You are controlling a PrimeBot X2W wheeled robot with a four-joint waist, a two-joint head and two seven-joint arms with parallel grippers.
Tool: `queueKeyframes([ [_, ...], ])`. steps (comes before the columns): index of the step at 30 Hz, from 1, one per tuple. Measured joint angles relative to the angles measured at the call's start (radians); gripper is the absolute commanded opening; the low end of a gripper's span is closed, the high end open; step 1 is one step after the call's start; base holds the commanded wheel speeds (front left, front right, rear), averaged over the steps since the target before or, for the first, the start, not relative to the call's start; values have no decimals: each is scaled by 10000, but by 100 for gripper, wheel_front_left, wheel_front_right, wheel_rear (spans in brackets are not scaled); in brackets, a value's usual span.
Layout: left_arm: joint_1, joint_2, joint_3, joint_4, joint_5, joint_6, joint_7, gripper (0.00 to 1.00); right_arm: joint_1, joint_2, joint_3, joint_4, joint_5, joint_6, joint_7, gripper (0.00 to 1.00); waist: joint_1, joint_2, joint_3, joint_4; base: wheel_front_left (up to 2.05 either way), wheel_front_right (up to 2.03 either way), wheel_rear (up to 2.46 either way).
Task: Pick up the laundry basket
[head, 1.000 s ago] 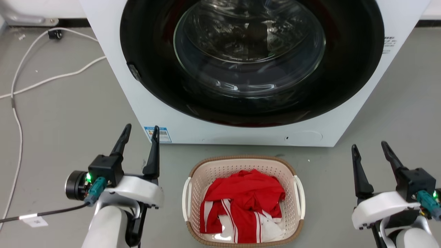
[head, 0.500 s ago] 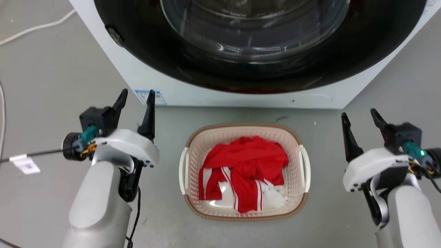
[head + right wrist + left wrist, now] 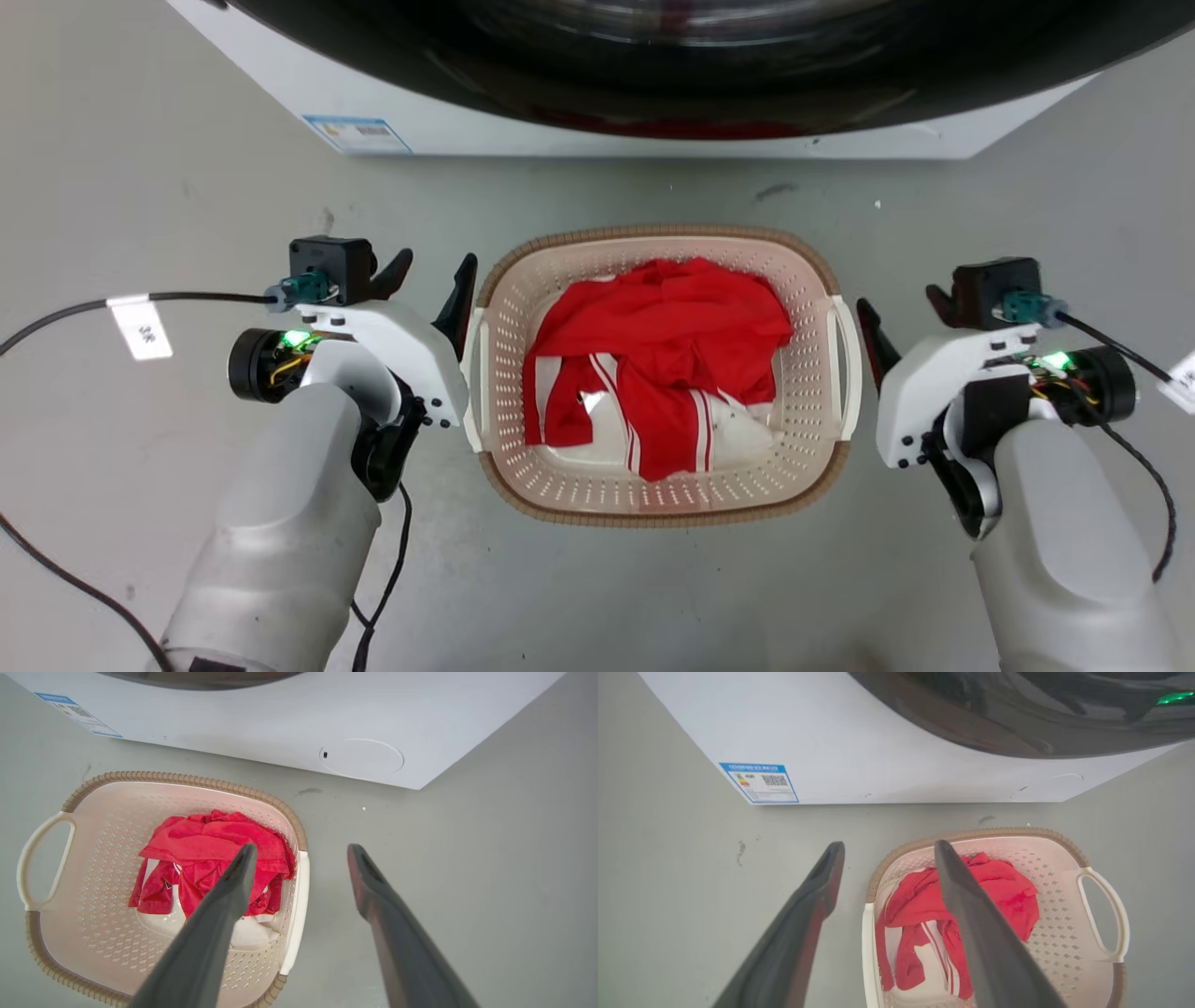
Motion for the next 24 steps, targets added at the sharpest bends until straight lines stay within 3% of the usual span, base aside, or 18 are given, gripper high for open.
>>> queueKeyframes([
  [11,-859,525,-2077,1377,-2063,0,1321,100,-1548,4,556,2681,462,0,907,100,0,0,1142,-119,0,0,0],
  [24,-1883,880,-3409,2368,-3503,0,1806,100,-3450,4,1206,5440,1170,0,802,100,0,0,2390,-361,0,0,0],
])
